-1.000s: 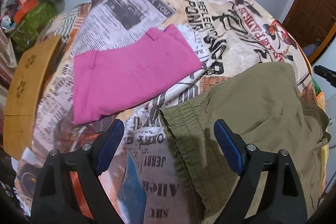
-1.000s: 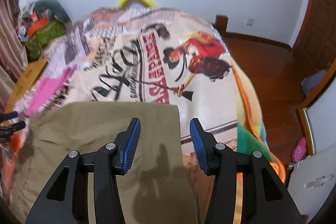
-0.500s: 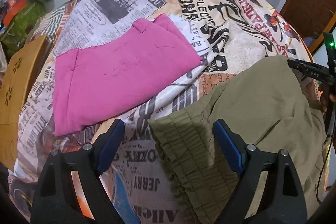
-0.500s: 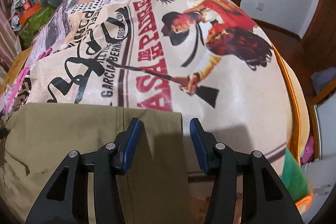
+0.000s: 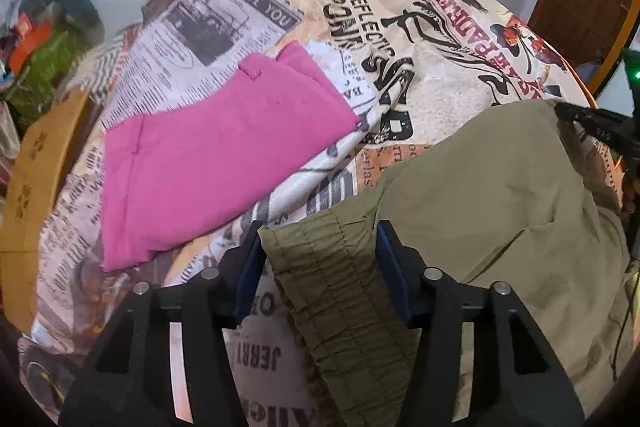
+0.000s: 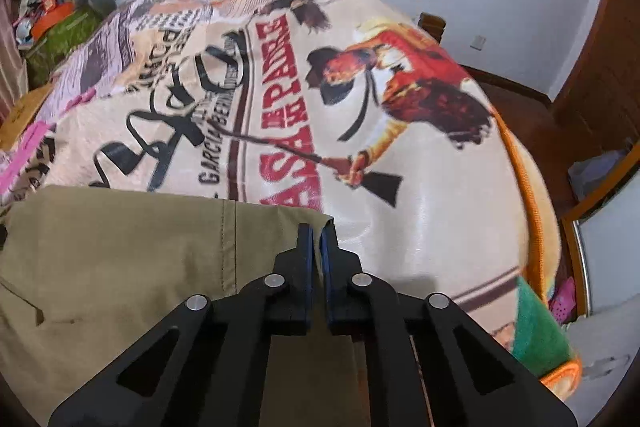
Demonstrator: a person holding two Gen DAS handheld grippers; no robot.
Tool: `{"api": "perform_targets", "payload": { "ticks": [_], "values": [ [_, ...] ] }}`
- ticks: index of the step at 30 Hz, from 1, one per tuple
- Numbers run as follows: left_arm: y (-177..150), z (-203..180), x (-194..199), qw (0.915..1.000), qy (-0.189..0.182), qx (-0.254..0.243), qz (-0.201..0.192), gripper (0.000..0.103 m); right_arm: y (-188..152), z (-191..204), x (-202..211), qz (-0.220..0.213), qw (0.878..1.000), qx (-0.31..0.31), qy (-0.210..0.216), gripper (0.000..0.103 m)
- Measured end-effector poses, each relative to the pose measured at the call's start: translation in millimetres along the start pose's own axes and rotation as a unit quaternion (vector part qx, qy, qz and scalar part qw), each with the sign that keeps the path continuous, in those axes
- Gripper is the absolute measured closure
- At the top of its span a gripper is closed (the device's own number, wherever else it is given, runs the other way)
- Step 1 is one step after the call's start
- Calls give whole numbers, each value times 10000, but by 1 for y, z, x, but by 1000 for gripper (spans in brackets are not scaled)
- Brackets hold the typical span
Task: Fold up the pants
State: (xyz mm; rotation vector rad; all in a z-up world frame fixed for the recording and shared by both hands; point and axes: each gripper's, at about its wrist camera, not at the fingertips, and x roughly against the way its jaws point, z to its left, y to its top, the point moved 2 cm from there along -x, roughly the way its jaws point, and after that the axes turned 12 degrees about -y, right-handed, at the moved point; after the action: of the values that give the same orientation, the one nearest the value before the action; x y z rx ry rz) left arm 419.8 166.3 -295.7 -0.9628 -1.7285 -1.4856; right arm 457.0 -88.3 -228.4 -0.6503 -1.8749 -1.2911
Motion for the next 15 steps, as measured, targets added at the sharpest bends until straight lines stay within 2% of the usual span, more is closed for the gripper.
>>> {"api": "perform_targets", "payload": {
  "ticks": [5,9,15],
  "values": [
    [13,-5,22,9997,90,-84,-221,51,16,-8,25,-328,9993,-163,-18,100],
    [25,-9,51,9984,130,-119,-542,51,37,-18,55,-679,9971,-336,27,100],
    [40,-18,94,9950,251,-233,-940,51,66,-32,123,-1349,9893,-534,126,100]
  ]
}}
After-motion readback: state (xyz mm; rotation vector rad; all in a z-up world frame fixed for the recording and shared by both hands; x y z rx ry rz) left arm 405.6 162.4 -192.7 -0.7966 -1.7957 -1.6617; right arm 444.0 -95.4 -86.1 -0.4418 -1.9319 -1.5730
